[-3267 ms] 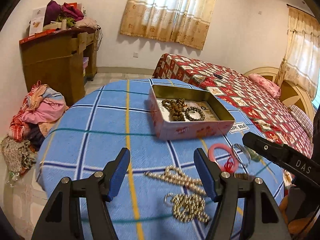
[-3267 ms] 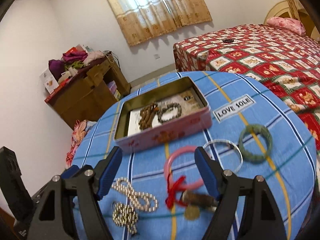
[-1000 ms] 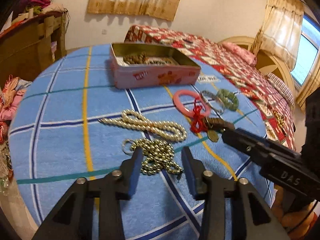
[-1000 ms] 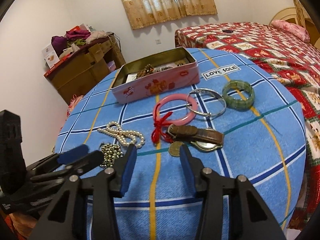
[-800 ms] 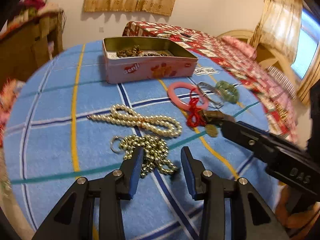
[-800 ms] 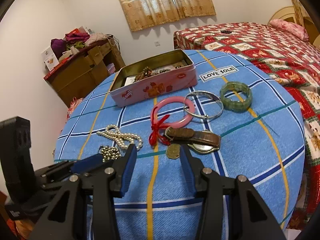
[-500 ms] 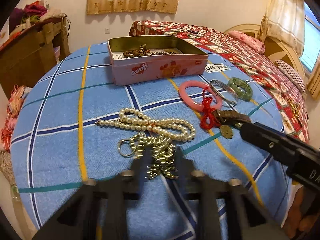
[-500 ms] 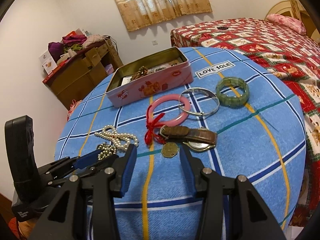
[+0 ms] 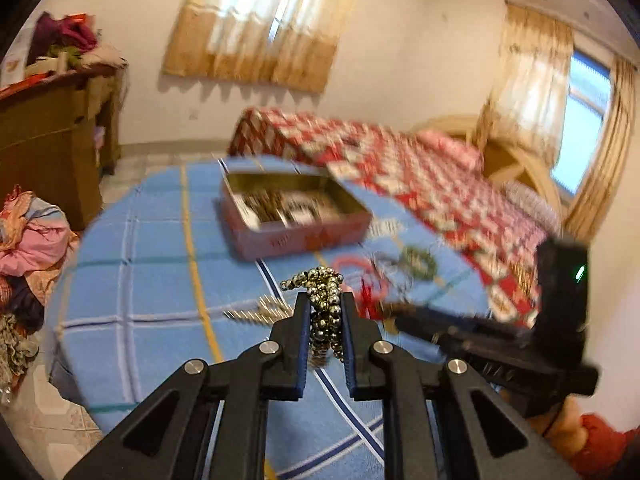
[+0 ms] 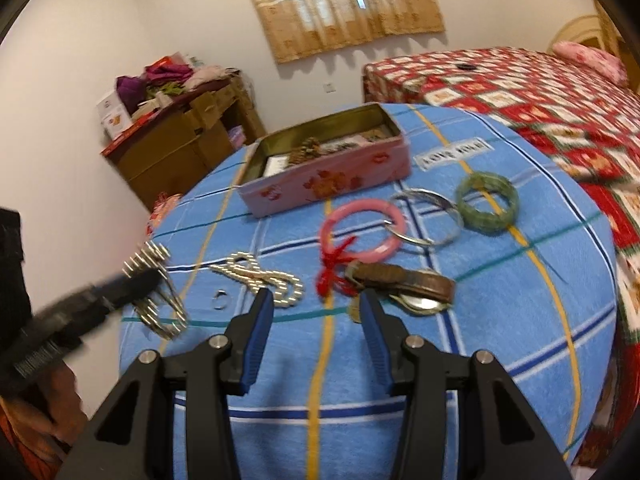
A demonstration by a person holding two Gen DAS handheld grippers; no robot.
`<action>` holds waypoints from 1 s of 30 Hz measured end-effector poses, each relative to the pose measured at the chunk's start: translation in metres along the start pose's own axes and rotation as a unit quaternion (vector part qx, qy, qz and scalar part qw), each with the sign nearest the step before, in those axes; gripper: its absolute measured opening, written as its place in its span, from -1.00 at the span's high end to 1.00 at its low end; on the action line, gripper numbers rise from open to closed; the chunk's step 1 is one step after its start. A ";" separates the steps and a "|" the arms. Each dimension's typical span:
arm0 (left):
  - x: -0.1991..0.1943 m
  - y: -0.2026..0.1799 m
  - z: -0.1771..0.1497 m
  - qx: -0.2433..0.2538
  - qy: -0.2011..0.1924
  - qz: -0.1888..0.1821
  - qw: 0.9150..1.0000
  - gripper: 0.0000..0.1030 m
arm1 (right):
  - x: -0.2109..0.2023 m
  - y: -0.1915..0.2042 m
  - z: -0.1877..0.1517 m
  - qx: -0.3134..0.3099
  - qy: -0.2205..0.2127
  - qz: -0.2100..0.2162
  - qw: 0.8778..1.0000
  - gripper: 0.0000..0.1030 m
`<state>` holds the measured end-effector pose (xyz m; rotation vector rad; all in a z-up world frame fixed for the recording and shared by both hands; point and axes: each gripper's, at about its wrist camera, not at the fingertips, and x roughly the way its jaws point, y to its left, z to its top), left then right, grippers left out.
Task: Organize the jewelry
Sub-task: 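Grasp the gold bead chain with the left tool and lift, then grasp the pearl necklace with the right tool while the left tool holds the gold chain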
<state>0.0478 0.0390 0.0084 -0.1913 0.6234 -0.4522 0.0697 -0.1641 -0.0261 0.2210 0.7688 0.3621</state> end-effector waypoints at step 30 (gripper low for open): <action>0.004 0.029 -0.002 -0.034 -0.005 0.035 0.999 0.73 | 0.106 0.051 0.020 -0.168 0.130 -0.011 0.977 0.69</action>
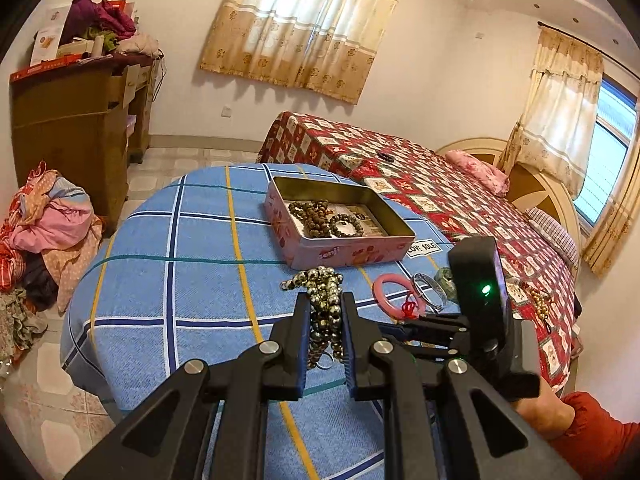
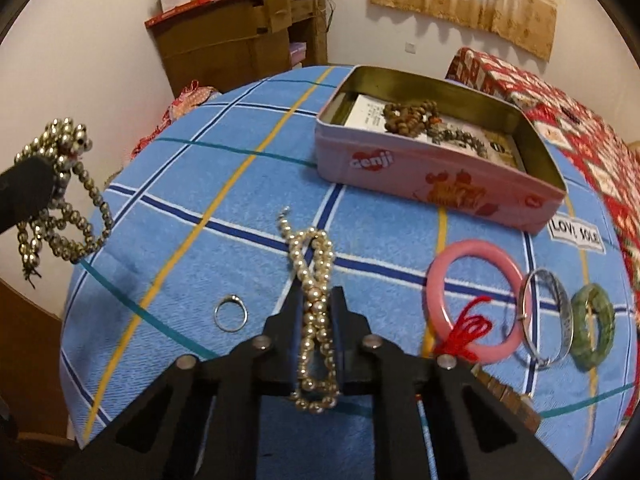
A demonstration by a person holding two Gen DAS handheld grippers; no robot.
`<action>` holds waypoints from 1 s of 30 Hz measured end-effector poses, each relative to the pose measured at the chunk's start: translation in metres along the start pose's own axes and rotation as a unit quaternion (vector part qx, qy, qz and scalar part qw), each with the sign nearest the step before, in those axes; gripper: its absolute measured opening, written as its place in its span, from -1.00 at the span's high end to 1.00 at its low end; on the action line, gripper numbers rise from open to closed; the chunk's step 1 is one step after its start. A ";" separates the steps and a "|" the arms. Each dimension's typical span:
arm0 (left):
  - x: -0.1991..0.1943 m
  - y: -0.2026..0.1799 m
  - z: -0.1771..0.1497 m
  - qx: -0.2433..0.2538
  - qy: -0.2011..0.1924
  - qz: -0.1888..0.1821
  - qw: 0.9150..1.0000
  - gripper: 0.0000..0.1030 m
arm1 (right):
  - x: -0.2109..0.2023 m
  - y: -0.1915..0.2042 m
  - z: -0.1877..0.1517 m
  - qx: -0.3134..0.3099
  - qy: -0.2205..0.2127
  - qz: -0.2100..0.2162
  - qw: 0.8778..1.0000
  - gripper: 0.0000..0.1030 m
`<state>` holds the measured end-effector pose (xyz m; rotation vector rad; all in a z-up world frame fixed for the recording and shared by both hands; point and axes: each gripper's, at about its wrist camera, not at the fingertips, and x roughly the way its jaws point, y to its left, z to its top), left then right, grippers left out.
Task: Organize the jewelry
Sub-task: 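Grasp the pearl necklace with the right tool while the left tool holds the gold chain, then lower the pearl necklace and gold chain into the pink tin and release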
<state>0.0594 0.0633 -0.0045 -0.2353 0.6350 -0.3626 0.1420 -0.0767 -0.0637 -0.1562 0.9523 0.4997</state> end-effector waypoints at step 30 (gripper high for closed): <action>0.027 -0.017 0.008 0.023 0.007 -0.019 1.000 0.73 | -0.114 -0.080 0.014 0.198 -0.188 0.113 0.955 0.69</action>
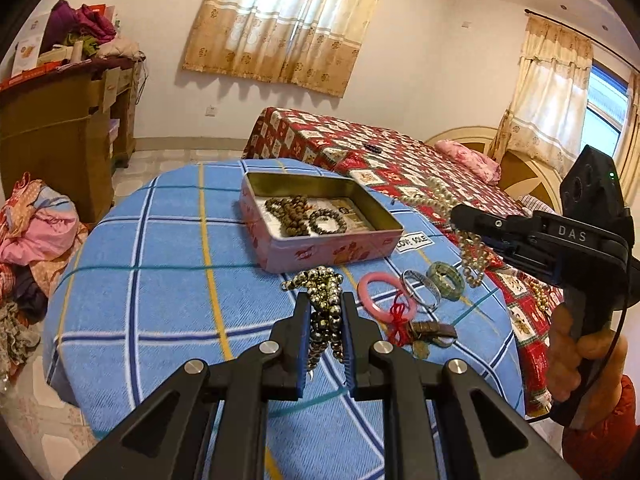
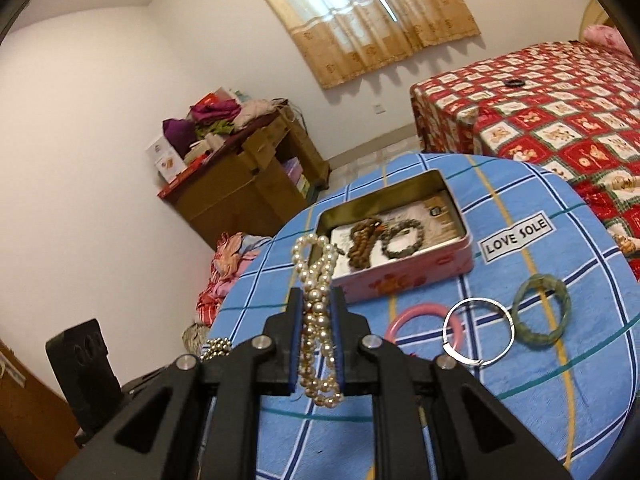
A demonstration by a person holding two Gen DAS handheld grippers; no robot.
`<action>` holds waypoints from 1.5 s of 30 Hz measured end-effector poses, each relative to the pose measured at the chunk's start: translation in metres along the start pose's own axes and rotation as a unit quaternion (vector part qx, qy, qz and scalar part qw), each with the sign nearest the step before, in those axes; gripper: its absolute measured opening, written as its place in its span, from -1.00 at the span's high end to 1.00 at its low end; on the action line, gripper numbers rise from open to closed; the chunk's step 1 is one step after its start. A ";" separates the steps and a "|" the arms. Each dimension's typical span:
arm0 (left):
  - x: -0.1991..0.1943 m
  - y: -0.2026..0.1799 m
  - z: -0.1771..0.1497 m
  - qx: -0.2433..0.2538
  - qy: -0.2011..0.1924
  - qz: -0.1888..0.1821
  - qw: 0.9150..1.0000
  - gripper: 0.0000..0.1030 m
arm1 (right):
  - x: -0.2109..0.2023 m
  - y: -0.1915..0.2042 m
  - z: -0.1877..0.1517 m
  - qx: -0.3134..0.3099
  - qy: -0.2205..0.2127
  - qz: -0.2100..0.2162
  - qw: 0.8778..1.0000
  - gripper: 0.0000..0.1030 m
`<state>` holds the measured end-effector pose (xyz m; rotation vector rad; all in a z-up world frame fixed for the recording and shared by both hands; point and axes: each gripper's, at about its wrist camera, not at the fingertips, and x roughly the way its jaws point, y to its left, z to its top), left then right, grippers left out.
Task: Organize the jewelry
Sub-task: 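Lower the pearl necklace and gold chain into the pink tin and release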
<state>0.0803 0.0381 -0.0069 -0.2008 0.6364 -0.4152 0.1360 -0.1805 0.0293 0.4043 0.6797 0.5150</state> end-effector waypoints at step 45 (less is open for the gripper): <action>0.139 -0.007 0.086 0.059 0.014 0.031 0.998 -0.32 | 0.075 -0.073 0.058 0.060 -0.079 -0.091 0.991 0.25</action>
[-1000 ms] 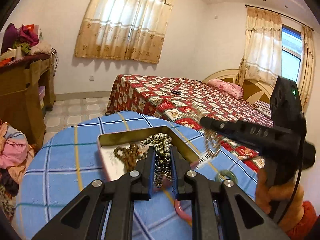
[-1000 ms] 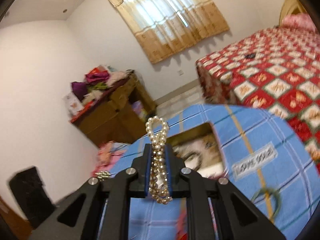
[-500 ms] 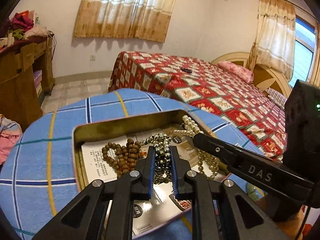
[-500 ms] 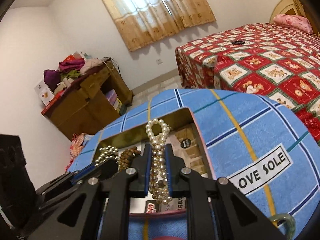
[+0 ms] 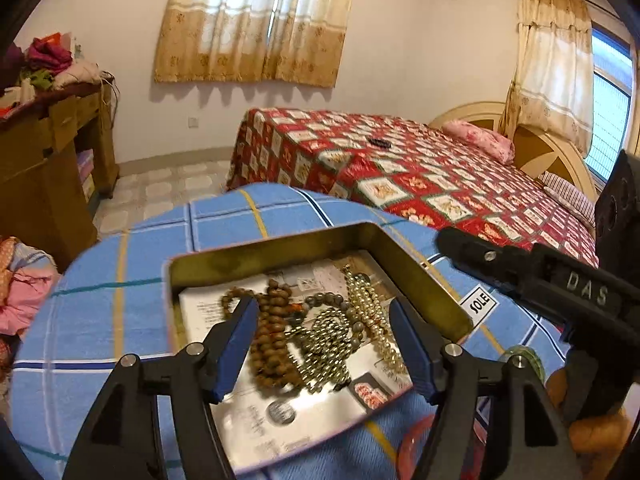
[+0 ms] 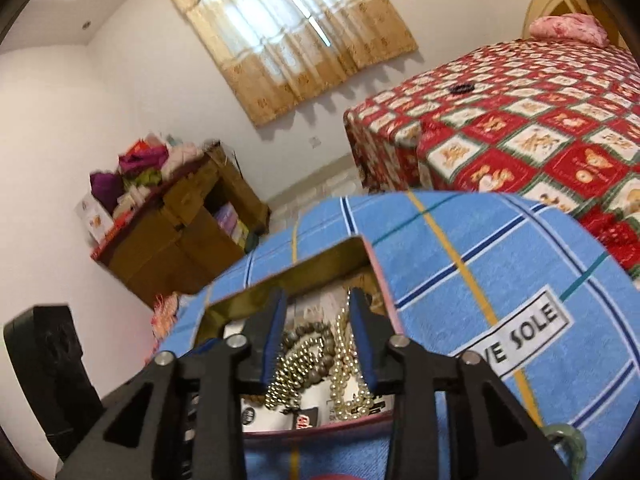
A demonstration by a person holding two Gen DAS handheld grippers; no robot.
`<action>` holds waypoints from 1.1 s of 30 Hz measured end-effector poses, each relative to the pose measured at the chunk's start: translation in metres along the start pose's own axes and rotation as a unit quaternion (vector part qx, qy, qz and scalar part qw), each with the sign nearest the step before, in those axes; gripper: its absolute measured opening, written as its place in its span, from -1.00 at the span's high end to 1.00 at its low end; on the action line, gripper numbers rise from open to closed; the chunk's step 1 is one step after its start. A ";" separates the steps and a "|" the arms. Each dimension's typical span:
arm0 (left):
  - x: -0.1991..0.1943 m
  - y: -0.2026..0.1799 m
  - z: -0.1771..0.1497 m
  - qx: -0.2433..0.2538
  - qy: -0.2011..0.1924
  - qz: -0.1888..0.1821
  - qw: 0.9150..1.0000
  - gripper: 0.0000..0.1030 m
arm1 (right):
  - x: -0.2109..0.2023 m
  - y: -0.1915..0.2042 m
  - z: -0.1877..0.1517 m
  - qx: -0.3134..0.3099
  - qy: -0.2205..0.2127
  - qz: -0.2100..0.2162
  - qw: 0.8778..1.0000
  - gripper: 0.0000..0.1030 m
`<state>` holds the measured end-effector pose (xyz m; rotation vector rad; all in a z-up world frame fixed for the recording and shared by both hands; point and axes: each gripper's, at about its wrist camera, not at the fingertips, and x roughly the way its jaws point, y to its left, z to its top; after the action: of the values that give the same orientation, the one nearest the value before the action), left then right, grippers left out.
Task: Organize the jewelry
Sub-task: 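Lower the pearl necklace and gold chain into the pink tin and release, then move the left tool toward the silver ring on the cloth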
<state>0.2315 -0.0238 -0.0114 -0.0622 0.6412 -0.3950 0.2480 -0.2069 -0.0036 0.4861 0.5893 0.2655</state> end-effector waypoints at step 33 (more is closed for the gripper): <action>-0.145 0.006 -0.133 -0.040 0.016 0.053 0.998 -0.32 | -0.117 0.029 -0.128 -0.076 0.081 -0.038 0.993 0.05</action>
<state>0.0488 0.0450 -0.0368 -0.0983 0.6891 -0.2676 0.0758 -0.1797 -0.0272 0.2962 0.7391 0.2772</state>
